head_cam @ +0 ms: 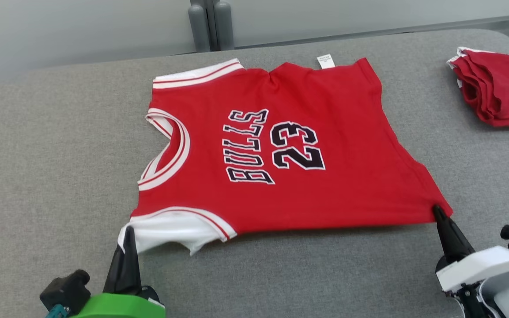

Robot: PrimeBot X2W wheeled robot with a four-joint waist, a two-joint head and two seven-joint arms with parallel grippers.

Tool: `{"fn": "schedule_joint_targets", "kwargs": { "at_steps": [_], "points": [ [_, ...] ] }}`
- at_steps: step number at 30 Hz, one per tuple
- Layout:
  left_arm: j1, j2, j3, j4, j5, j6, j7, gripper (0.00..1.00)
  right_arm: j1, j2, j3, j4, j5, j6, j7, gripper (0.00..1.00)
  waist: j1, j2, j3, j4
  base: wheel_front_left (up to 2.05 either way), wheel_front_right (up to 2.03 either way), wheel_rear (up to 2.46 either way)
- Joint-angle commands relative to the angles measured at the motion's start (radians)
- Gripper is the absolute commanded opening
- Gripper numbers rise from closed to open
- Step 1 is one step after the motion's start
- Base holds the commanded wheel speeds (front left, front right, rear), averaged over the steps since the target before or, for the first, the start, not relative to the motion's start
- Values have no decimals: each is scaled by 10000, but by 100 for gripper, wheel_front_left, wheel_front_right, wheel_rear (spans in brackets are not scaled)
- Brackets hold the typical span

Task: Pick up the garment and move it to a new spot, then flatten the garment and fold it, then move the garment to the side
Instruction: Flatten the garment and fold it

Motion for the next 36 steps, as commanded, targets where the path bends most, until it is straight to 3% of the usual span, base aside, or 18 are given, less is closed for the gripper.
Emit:
{"fn": "schedule_joint_targets", "kwargs": {
  "at_steps": [1,8,14,22,36],
  "points": [
    [359,-14,84,46,16,-42,-29,0,409,-24,-185,-27,-146,-24,-49,0,1,0,-289,137,0,0,0],
    [1330,-244,-321,377,3,-230,-28,0,1693,172,-794,-207,-772,-24,224,0,1,0,-627,287,0,0,0],
    [1204,-342,-489,550,141,-379,-28,0,2081,589,-1388,-323,-1291,-24,664,0,1,0,-690,335,0,0,0],
    [282,50,-756,819,514,-628,208,0,1394,917,-1797,-466,-1913,-23,1551,0,1,0,-685,214,0,0,0],
    [-2137,659,-1028,1634,857,-1058,983,0,-419,1251,-2384,-802,-1912,-20,2897,0,1,0,-202,200,0,0,0]
  ]
}}
